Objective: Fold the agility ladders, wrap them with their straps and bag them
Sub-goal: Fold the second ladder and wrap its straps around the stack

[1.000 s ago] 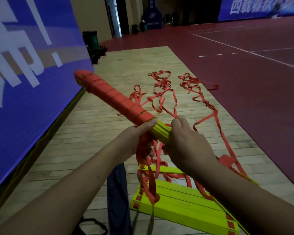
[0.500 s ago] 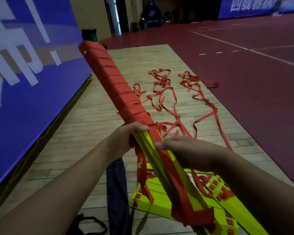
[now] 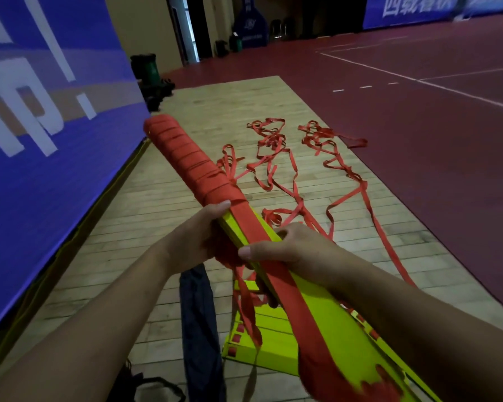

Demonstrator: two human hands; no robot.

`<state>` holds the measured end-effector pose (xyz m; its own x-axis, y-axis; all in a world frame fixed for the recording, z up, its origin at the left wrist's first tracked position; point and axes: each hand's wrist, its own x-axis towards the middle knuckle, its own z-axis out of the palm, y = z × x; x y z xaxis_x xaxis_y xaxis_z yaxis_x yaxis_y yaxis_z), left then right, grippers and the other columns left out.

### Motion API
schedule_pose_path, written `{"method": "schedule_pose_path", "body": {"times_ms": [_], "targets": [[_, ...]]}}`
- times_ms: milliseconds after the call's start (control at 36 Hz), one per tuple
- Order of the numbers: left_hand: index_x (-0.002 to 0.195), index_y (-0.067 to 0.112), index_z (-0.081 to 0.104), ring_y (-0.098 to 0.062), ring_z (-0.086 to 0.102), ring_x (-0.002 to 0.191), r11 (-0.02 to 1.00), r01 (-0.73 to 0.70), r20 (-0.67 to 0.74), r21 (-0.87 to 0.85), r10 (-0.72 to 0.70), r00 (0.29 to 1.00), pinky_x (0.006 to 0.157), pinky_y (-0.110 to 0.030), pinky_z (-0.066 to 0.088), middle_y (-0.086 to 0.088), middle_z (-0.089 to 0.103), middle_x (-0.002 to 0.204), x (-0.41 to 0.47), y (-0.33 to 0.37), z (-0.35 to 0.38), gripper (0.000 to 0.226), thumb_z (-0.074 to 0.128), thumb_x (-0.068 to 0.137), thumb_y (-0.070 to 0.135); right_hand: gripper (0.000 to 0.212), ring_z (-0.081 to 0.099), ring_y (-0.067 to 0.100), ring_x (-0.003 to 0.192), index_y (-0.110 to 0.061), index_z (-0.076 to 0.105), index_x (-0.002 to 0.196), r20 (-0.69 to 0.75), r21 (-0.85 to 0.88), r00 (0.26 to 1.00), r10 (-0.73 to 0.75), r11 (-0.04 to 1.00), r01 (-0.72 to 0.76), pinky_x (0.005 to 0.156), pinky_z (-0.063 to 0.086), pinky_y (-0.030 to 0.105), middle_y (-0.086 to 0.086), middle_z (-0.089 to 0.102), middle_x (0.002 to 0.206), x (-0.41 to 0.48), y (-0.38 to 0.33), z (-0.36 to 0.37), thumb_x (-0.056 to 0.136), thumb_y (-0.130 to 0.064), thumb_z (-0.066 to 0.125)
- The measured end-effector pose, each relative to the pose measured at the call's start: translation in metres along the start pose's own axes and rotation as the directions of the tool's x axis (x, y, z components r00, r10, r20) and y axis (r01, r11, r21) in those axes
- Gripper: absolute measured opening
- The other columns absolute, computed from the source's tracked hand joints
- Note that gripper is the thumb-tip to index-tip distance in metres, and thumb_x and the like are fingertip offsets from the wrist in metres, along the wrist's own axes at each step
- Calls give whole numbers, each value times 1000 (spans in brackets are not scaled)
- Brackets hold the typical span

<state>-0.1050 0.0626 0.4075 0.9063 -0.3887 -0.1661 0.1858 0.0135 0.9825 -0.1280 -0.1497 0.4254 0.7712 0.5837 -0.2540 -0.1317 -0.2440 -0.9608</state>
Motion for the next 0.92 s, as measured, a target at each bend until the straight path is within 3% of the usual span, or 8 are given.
{"method": "schedule_pose_path", "body": {"times_ms": [111,194,333,389,611,694,778,917], "targets": [[129,8,55,-23,71,78,981,103,-12,161,-103,995,77,-38,61,-16,69,104,0,2,4,127,75,33,89,29,72,21,63,-9,68,95,-134,-128,990,-41,992,24,62,61,33,7,74,75,5,3,-3,84,-33,80],[130,0,51,-23,61,62,976,55,30,211,-63,998,69,-40,57,-11,62,74,0,2,3,93,50,78,77,32,72,18,64,-15,66,94,-267,-393,958,-110,919,-4,65,63,37,8,73,78,8,4,-5,84,-42,79],[98,5,60,-21,55,52,983,78,-178,167,-48,983,54,-28,49,-6,57,67,7,-9,25,63,62,82,66,35,54,17,73,-20,49,104,-320,-902,877,-358,399,-167,61,39,30,-6,52,81,7,12,10,94,-52,59],[92,5,61,-18,53,52,993,52,-261,105,-23,965,50,-27,47,-4,55,65,9,-16,28,57,70,79,60,32,49,18,70,-23,38,102,-288,-927,875,-389,343,-153,58,31,31,-7,43,76,7,14,17,97,-51,53],[88,15,62,-29,56,74,990,-140,-246,3,136,960,62,-33,47,-7,61,78,3,-10,12,31,67,75,42,44,72,13,81,-23,49,115,-190,-322,978,-83,947,18,67,60,28,0,67,101,13,11,2,88,-51,70],[92,14,61,-26,60,75,982,-170,-180,-81,154,972,68,-38,50,-5,62,78,1,-7,10,53,82,58,48,59,73,22,92,-20,55,118,-26,-60,998,66,996,-67,85,61,42,7,71,107,10,10,-5,77,-58,75],[89,12,63,-23,66,74,968,-189,-164,-167,162,973,67,-35,57,-6,63,77,1,-7,11,72,93,40,55,53,73,29,80,-12,52,117,265,222,955,137,955,-198,72,62,39,12,75,91,3,8,2,80,-47,68],[92,9,64,-25,66,78,936,-241,-219,-256,187,958,67,-35,58,-11,63,83,4,-6,9,76,93,40,57,47,66,24,59,-10,56,108,80,211,987,138,966,-152,59,57,37,2,66,60,5,3,14,82,-44,74]]}}
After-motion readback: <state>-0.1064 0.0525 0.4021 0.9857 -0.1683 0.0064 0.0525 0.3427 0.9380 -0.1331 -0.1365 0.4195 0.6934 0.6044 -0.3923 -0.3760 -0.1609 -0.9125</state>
